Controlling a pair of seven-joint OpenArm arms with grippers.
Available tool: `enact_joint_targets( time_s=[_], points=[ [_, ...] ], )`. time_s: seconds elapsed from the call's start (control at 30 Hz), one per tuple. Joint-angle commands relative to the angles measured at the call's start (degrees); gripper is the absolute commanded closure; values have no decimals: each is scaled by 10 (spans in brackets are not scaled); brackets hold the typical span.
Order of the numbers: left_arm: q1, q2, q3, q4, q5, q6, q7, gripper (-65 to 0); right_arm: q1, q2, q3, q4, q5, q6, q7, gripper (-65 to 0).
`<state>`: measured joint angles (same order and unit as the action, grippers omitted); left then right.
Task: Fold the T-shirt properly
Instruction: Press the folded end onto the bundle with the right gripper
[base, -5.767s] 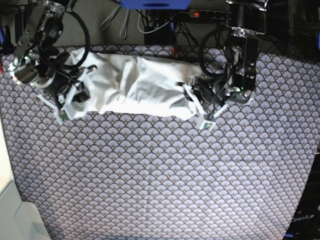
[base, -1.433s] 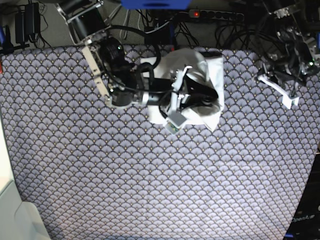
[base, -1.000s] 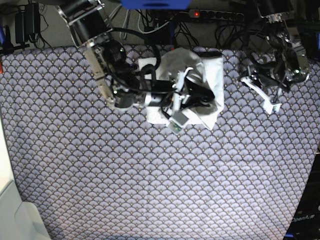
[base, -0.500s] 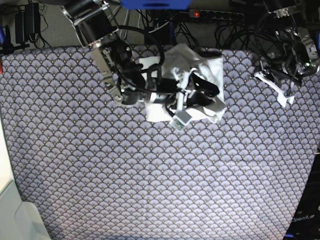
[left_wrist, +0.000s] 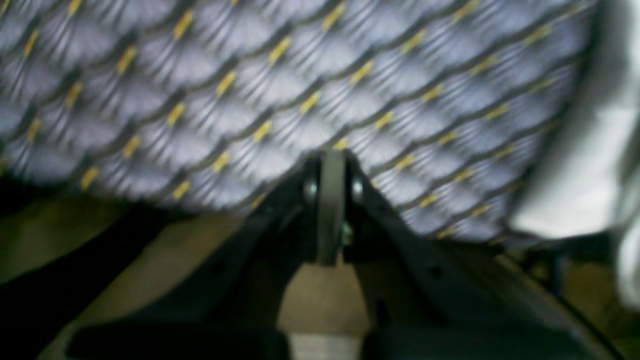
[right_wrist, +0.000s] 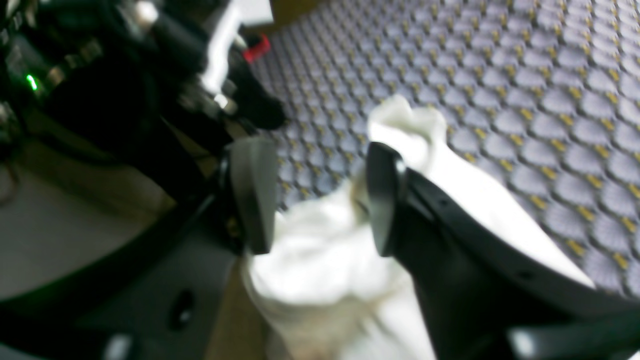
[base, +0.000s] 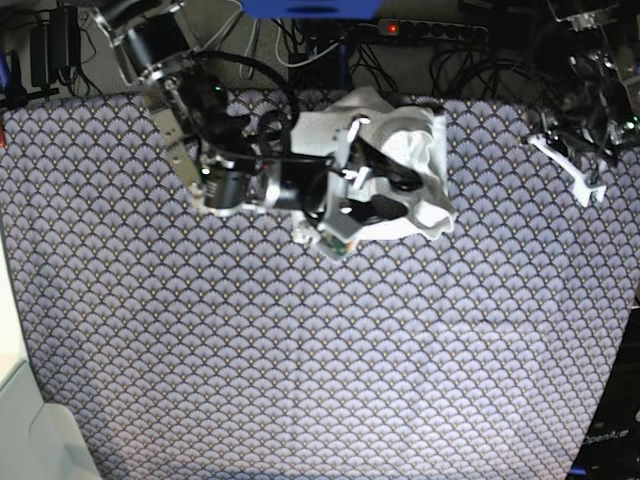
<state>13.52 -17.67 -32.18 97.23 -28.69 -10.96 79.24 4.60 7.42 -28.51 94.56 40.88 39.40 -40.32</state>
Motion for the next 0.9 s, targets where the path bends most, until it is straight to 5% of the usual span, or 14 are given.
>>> enact_joint_targets(
  time_s=[0.0,0.2,0.57,0.87],
  points=[
    [-1,-18,-4,7,-9,-2,-9,-4,-2,5,0,12,12,6,13,-219],
    [9,-51,-54,3,-9,-2,-17,-4,-33,40,3,17,12,6,14,-93],
    [8,-66,-65,3,-9,-2,-17,-4,-33,92,4,73,12,6,9,-81],
    [9,-51,-66,11,-15,-2,-11,-4,-29,40,0,-48,11,6,31,-81]
  ],
)
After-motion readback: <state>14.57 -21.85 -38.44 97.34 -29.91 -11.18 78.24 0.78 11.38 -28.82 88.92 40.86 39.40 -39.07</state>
